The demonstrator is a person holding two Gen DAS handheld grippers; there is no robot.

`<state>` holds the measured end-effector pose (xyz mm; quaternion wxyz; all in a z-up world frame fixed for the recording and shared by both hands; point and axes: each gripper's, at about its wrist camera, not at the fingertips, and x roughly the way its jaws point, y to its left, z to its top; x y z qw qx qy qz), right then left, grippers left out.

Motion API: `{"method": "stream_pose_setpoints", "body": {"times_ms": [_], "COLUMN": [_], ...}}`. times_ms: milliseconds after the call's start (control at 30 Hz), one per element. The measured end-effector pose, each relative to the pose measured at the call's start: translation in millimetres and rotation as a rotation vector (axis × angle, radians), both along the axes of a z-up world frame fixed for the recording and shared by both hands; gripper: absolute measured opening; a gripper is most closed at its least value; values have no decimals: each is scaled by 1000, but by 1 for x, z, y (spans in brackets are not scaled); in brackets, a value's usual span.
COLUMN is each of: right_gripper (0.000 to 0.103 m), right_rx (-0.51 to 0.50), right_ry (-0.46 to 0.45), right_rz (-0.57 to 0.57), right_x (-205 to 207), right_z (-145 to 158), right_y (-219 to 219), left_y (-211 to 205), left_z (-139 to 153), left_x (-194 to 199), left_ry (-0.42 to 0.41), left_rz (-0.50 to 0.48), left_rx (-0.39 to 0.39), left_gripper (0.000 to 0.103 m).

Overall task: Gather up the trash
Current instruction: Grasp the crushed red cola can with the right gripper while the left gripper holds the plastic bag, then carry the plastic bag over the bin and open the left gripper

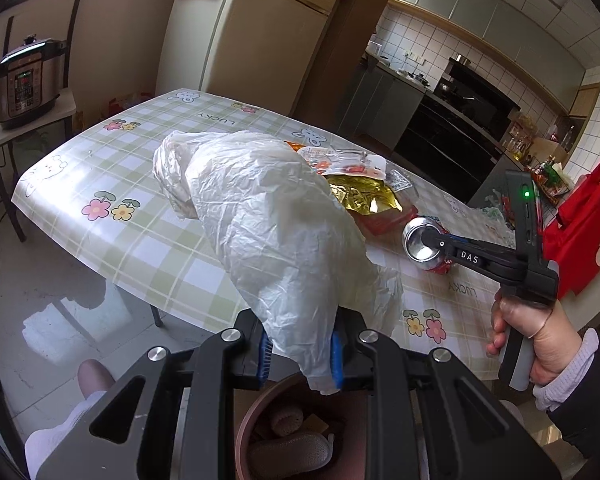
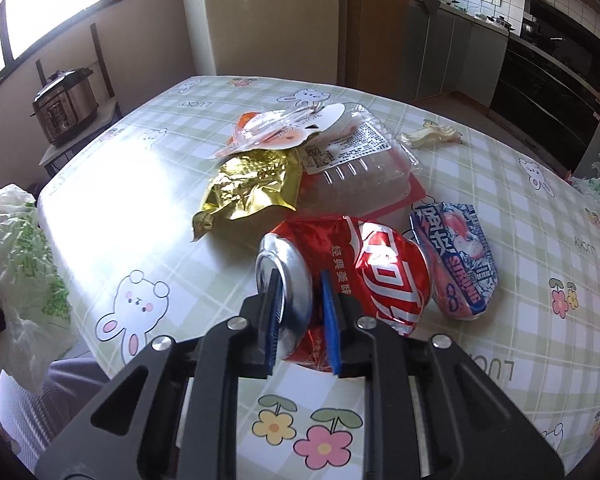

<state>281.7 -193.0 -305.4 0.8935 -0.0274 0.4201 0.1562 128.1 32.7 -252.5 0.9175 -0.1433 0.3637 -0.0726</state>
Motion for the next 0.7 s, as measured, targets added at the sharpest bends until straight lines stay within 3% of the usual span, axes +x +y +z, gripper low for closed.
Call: {"method": "stream_pose_setpoints", "body": {"times_ms": [367, 700], "right_gripper": [22, 22], "right_rx": [169, 254], "right_ry": [-130, -262], "right_rz": [33, 78], "right_x": [-79, -153], "right_z": [76, 133], "right_y": [-18, -27], "left_y": [-25, -42], "left_z": [33, 48], "left_x": [-39, -76], "left_ry": [-18, 1], "left_rz": [-100, -179], "left_rx": [43, 82], "left_gripper": [22, 22]}}
